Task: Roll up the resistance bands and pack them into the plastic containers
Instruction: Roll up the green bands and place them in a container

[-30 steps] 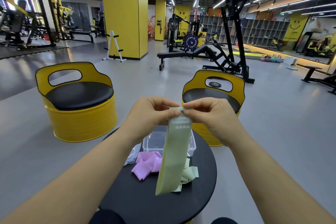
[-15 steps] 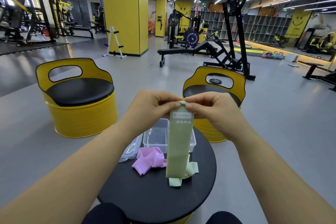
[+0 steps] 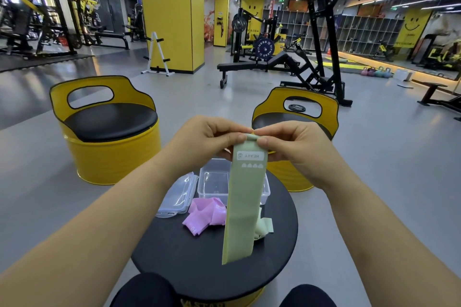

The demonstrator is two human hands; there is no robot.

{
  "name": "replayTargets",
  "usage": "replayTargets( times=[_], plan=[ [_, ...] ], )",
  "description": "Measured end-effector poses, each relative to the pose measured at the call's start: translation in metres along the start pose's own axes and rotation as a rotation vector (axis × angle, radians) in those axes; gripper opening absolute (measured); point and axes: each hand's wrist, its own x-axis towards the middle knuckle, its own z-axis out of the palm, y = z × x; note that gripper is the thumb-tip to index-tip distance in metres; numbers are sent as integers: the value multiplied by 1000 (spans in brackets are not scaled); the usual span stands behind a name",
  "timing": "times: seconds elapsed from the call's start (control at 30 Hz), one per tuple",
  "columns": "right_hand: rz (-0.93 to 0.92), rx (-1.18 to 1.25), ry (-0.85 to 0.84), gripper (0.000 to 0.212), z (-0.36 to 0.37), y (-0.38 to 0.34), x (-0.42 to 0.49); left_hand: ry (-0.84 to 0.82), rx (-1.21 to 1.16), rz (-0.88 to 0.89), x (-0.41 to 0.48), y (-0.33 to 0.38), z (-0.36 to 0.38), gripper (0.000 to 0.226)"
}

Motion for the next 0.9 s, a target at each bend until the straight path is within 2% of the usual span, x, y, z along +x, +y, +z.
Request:
replayTargets(
  times=[0.3,0.63,0.9],
  plan=[
    [-9,-20,34,18,2,4,-1,75,-199,-111,-4,-8,9,17],
    [-24,-130,99,17,9,12,-1,125,-183,-154,-3,-11,12,11],
    [32,-35,113,19,12,18,-1,191,-103,-128,-2,-17,11,18]
  ],
)
